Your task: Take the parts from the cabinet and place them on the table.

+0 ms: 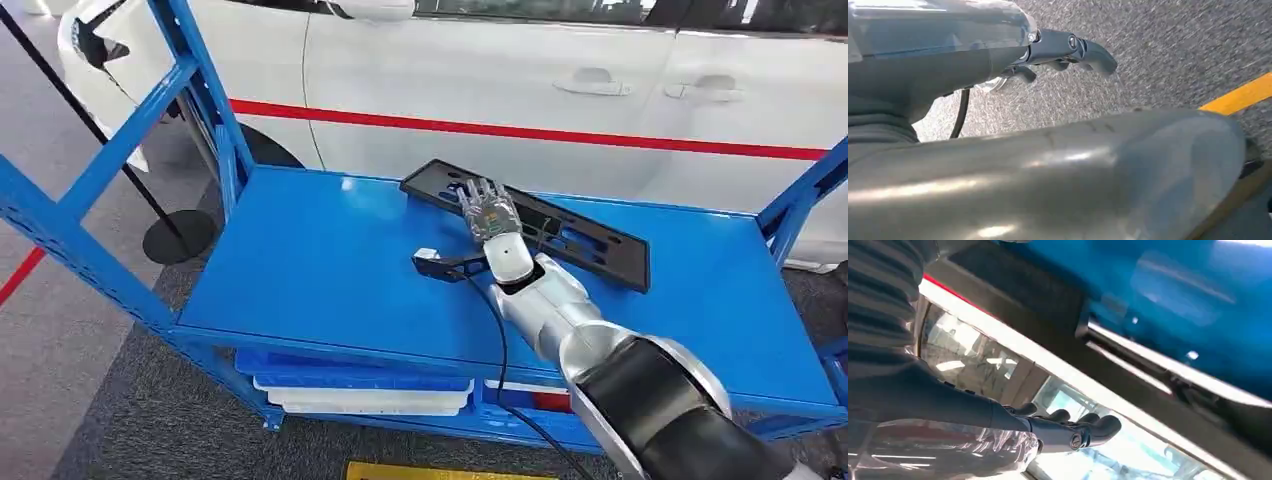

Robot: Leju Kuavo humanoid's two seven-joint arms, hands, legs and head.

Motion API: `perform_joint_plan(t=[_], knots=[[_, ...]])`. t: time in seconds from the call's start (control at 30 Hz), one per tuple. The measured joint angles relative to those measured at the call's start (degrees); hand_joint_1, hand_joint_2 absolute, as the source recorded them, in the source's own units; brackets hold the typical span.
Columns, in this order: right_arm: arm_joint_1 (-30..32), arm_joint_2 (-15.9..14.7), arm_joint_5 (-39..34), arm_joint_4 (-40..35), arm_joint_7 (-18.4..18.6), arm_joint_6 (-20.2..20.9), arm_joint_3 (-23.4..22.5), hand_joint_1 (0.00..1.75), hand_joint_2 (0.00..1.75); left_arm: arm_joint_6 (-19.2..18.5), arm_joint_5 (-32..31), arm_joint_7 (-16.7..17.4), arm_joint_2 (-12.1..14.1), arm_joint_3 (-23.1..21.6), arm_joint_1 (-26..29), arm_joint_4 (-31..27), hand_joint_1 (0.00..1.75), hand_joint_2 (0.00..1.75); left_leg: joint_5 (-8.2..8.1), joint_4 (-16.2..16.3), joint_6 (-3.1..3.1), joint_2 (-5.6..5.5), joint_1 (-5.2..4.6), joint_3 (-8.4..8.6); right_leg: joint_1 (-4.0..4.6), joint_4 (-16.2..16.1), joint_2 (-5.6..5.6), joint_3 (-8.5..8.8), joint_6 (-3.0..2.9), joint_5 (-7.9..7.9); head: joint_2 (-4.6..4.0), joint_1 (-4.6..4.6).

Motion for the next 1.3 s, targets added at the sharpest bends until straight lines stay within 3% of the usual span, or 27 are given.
perform_joint_plan(t=[0.03,0.07,0.1,0.2,0.27,0.47,0.57,0.77,0.8,1.0,1.3], knots=[[-0.1,0.0,0.0,0.0,0.1,0.0,-0.1,0.00,1.75,0.0,0.0,0.0,0.0,0.0,0.0,0.0,0.00,0.00,-0.54,0.0,-0.37,0.01,0.01,0.44,-0.02,-5.1,-0.32,1.99,-0.13,1.89,0.00,0.02],[-0.3,-0.1,0.0,0.0,0.1,0.0,-0.2,0.00,1.75,-0.1,0.0,0.0,0.0,0.0,0.0,0.0,0.00,0.00,-0.84,0.0,-0.84,0.03,-0.27,0.45,0.40,-5.5,-0.35,2.75,-0.31,0.34,0.00,0.00],[-0.3,0.0,0.0,0.0,0.1,0.0,-0.2,0.00,1.75,0.0,0.0,0.1,0.0,0.0,-0.2,0.0,0.00,0.00,-0.71,0.3,-1.37,0.01,-0.23,0.35,0.57,-6.4,-0.16,3.20,-0.83,-0.02,0.00,-0.02],[-0.2,-0.2,0.2,0.1,0.0,0.0,-0.4,0.00,1.75,0.3,-0.1,0.5,0.0,-0.1,-0.3,0.0,0.00,0.00,-0.88,-0.6,-2.30,0.08,-0.13,1.03,0.82,-6.4,-0.01,3.30,-1.65,-0.57,0.00,0.00],[-0.3,-0.2,0.2,0.1,0.0,0.0,-0.5,0.00,1.75,0.4,-0.3,0.7,0.0,-0.1,-0.1,0.0,0.00,0.00,-0.91,-0.6,-1.51,0.06,-0.20,1.58,0.49,-7.0,0.18,4.09,-1.54,-0.60,0.00,-0.04],[-0.1,-0.2,0.3,0.1,-0.1,-0.1,-0.5,0.00,1.75,0.3,-0.6,1.0,0.0,-0.4,-0.3,0.0,0.00,0.00,-0.89,-0.8,-1.61,0.10,-0.01,2.13,0.83,-6.9,0.48,4.33,-2.31,-1.35,0.00,-0.02],[0.0,-0.2,0.3,0.1,-0.1,-0.1,-0.5,0.00,1.75,0.3,-0.6,1.0,0.0,-0.5,-0.3,0.0,0.00,0.00,-1.54,-1.7,-2.94,0.11,0.39,2.63,1.18,-6.8,0.42,4.31,-2.45,-1.43,0.00,-0.02],[0.2,-0.2,0.5,0.2,-0.2,0.0,-0.5,0.00,1.75,0.1,-0.6,0.9,0.0,-0.5,-0.3,0.0,0.00,0.00,-1.53,-1.6,-2.93,0.11,0.33,2.71,1.13,-6.8,0.40,4.52,-2.48,-1.36,0.00,0.00],[0.2,-0.2,0.5,0.2,-0.2,0.2,-0.5,1.75,1.75,0.1,-0.6,0.9,0.0,-0.5,-0.3,0.0,0.00,0.00,-1.53,-1.6,-2.92,0.11,0.33,2.73,1.13,-6.8,0.39,4.56,-2.48,-1.36,0.00,0.00],[1.0,-0.2,2.5,0.3,0.1,2.1,-0.5,1.75,1.75,-0.1,-0.6,0.6,0.0,-0.5,-0.3,0.0,0.00,0.00,-1.55,-1.5,-2.89,0.11,0.28,2.74,1.08,-6.8,0.36,4.62,-2.47,-1.36,0.00,-0.02],[1.2,-0.2,2.3,0.3,0.2,1.5,-0.5,1.75,1.75,-0.6,-0.5,0.6,0.0,-0.5,-0.3,0.0,0.00,0.00,-1.59,-1.5,-2.84,0.10,0.26,2.78,1.07,-6.8,0.32,4.71,-2.46,-1.36,0.00,0.00]])
